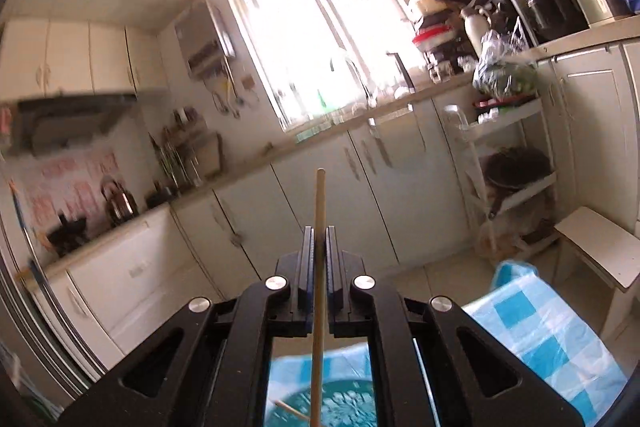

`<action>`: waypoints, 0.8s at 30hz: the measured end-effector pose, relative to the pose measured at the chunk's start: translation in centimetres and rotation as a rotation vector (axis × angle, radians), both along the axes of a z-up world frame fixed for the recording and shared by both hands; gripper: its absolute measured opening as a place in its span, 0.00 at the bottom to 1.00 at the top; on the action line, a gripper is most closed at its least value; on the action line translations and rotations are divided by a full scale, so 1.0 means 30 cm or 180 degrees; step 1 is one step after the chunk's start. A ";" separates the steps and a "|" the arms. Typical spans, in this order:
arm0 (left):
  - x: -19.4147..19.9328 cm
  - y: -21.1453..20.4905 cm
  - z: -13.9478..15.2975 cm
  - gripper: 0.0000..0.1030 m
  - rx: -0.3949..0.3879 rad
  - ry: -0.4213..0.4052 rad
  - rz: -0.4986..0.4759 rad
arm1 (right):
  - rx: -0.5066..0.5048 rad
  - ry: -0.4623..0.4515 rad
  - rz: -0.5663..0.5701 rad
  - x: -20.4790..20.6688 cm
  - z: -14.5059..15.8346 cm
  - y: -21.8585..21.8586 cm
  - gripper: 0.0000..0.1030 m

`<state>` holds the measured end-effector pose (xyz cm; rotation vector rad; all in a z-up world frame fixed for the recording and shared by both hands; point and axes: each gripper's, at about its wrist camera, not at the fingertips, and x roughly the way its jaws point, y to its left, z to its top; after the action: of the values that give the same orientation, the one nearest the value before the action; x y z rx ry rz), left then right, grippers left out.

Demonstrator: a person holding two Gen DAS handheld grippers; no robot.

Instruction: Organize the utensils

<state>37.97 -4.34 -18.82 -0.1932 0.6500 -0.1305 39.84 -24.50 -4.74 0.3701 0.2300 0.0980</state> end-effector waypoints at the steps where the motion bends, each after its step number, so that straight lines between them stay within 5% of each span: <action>1: 0.001 0.003 -0.002 0.67 -0.0007 0.0005 0.0008 | -0.0077 0.0057 0.0005 -0.002 -0.024 0.012 0.05; 18: -0.071 0.030 0.064 0.89 0.0043 0.0028 0.0165 | -0.0422 0.0388 0.0318 -0.251 -0.111 0.023 0.07; 24: -0.149 0.024 0.145 0.92 0.0161 0.0036 0.0201 | -0.0383 0.0591 0.0306 -0.434 -0.093 -0.050 0.51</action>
<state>33.50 -3.62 -14.46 -0.1656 0.6570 -0.0524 26.82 -26.01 -7.54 0.2483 0.4353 0.1441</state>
